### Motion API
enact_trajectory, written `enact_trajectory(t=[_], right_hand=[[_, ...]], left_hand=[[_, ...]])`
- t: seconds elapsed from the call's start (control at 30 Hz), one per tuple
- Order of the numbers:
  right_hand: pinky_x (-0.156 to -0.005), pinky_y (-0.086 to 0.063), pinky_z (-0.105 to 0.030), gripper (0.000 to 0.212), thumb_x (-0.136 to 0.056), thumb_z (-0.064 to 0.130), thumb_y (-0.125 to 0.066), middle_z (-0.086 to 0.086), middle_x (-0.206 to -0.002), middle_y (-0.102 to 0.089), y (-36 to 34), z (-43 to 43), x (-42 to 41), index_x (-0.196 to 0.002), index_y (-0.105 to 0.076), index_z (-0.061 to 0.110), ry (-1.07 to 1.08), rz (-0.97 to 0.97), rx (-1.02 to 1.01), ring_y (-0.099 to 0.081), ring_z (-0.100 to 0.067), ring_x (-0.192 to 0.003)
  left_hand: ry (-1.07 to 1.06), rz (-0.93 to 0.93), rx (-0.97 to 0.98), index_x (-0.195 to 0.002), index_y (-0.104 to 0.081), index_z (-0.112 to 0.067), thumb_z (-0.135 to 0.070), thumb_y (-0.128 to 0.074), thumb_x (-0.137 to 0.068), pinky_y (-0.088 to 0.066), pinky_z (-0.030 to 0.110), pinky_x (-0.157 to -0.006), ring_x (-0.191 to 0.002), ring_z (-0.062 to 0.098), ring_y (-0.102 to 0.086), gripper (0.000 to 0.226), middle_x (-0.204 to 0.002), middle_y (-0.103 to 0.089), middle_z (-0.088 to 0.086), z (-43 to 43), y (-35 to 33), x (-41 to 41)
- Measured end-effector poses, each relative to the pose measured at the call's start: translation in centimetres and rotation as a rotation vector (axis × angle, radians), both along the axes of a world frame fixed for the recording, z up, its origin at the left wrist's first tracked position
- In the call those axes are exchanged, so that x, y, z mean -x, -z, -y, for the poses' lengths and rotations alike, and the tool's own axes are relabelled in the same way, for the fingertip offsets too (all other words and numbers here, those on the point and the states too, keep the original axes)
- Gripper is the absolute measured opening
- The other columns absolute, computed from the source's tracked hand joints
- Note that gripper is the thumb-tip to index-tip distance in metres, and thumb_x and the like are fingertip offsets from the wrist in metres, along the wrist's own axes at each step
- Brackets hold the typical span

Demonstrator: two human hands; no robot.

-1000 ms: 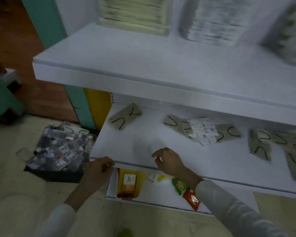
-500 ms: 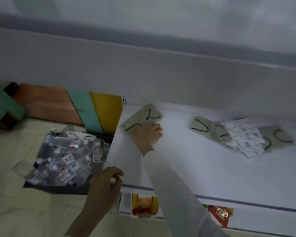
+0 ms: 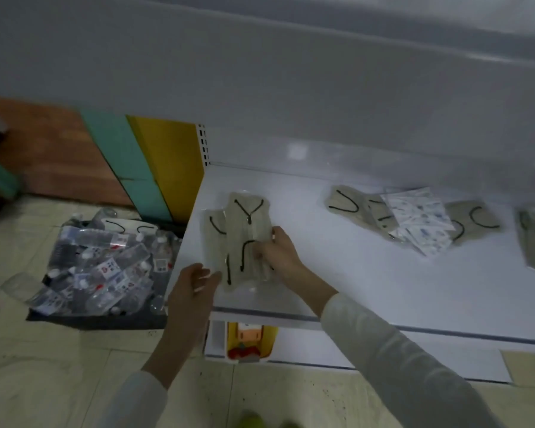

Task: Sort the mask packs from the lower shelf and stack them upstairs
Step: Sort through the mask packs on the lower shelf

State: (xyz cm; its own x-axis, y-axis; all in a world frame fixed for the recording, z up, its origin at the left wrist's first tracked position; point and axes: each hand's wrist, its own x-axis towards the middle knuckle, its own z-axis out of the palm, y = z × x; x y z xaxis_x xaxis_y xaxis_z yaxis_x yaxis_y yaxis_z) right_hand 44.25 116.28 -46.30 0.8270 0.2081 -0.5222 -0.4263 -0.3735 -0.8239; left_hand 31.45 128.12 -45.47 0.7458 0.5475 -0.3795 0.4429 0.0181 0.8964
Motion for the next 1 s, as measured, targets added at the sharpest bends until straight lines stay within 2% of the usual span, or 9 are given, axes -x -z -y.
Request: enact_trajectory(t=[0.13, 0.23, 0.3, 0.4, 0.5, 0.57, 0.7, 0.87, 1.0], right_hand=[[-0.084, -0.052, -0.035, 0.038, -0.078, 0.007, -0.066, -0.006, -0.109, -0.060, -1.4, 5.4, 1.8, -0.112, -0.050, 0.014, -0.209, -0.025, -0.107, -0.059, -0.024, -0.102], [-0.086, -0.050, -0.030, 0.030, -0.081, 0.017, -0.069, 0.001, -0.104, -0.063, -1.6, 8.8, 1.4, -0.108, -0.057, 0.023, -0.440, 0.054, -0.019, -0.061, -0.021, -0.101], [-0.090, -0.042, -0.021, 0.029, -0.090, 0.027, -0.063, 0.002, -0.115, -0.062, -1.1, 11.0, -0.8, -0.119, -0.060, 0.021, -0.484, 0.213, 0.174, -0.057, -0.017, -0.110], [-0.112, -0.023, -0.030, 0.058, -0.099, 0.037, -0.041, -0.016, -0.147, -0.039, 0.3, 14.2, -5.7, -0.144, -0.033, 0.001, -0.523, 0.536, 0.619, -0.036, -0.029, -0.136], [-0.115, -0.013, -0.040, 0.096, -0.076, 0.054, -0.003, -0.030, -0.142, -0.033, 2.3, 15.5, -9.6, -0.140, -0.025, -0.014, -0.501, 0.611, 0.881, -0.030, -0.039, -0.134], [-0.117, -0.011, -0.042, 0.105, -0.064, 0.052, 0.006, -0.030, -0.145, -0.028, 3.5, 15.6, -11.2, -0.141, -0.020, -0.015, -0.383, 0.564, 0.955, -0.024, -0.039, -0.137], [-0.120, -0.004, -0.041, 0.067, -0.098, 0.036, -0.022, -0.026, -0.153, -0.015, 3.5, 15.6, -12.9, -0.144, -0.018, -0.012, -0.400, 0.502, 1.056, -0.011, -0.037, -0.143], [-0.105, -0.032, -0.039, 0.050, -0.093, 0.014, -0.050, -0.023, -0.135, -0.044, 1.7, 16.3, -15.5, -0.135, -0.031, -0.005, -0.475, 0.564, 0.973, -0.041, -0.037, -0.126], [-0.092, -0.041, -0.042, 0.049, -0.093, 0.032, -0.052, -0.022, -0.123, -0.054, 0.5, 15.9, -16.3, -0.127, -0.038, -0.002, -0.522, 0.542, 1.060, -0.051, -0.039, -0.113]], left_hand=[[-0.031, 0.032, 0.417, -0.122, -0.057, -0.011, -0.028, -0.079, -0.072, -0.052, 0.045, -0.090, -0.101, 0.029, -0.064, 0.057, -0.110, -0.066, 0.009, 2.7, -0.1, -2.1], [-0.018, 0.126, 0.388, -0.106, -0.061, -0.010, -0.009, -0.071, -0.066, -0.054, 0.041, -0.075, -0.091, 0.028, -0.064, 0.041, -0.095, -0.067, 0.009, 5.9, 0.3, -2.0], [-0.003, 0.157, 0.332, -0.104, -0.061, -0.006, 0.005, -0.062, -0.076, -0.056, 0.041, -0.071, -0.086, 0.030, -0.062, 0.030, -0.090, -0.065, 0.014, 7.5, 0.8, -1.5], [0.010, 0.182, 0.326, -0.098, -0.059, -0.003, 0.008, -0.059, -0.077, -0.055, 0.041, -0.066, -0.075, 0.028, -0.060, 0.024, -0.081, -0.061, 0.016, 8.7, 1.5, -0.7], [0.006, 0.167, 0.310, -0.098, -0.058, -0.002, -0.008, -0.059, -0.065, -0.056, 0.046, -0.066, -0.075, 0.033, -0.060, 0.034, -0.079, -0.061, 0.017, 9.3, 1.6, -0.1], [-0.010, 0.149, 0.274, -0.098, -0.059, -0.002, -0.010, -0.058, -0.062, -0.055, 0.049, -0.066, -0.074, 0.033, -0.060, 0.036, -0.078, -0.060, 0.018, 9.4, 1.5, 0.1], [-0.035, 0.119, 0.263, -0.095, -0.061, -0.005, -0.010, -0.055, -0.060, -0.054, 0.047, -0.068, -0.070, 0.029, -0.059, 0.036, -0.071, -0.061, 0.011, 9.6, 1.4, 0.2], [-0.078, 0.146, 0.271, -0.092, -0.063, -0.008, -0.007, -0.058, -0.066, -0.054, 0.050, -0.068, -0.072, 0.030, -0.060, 0.027, -0.076, -0.063, 0.016, 10.0, 1.6, 0.4], [-0.109, 0.141, 0.275, -0.089, -0.065, -0.009, 0.005, -0.056, -0.076, -0.052, 0.047, -0.067, -0.068, 0.028, -0.060, 0.021, -0.073, -0.065, 0.013, 10.7, 2.1, 0.5]])
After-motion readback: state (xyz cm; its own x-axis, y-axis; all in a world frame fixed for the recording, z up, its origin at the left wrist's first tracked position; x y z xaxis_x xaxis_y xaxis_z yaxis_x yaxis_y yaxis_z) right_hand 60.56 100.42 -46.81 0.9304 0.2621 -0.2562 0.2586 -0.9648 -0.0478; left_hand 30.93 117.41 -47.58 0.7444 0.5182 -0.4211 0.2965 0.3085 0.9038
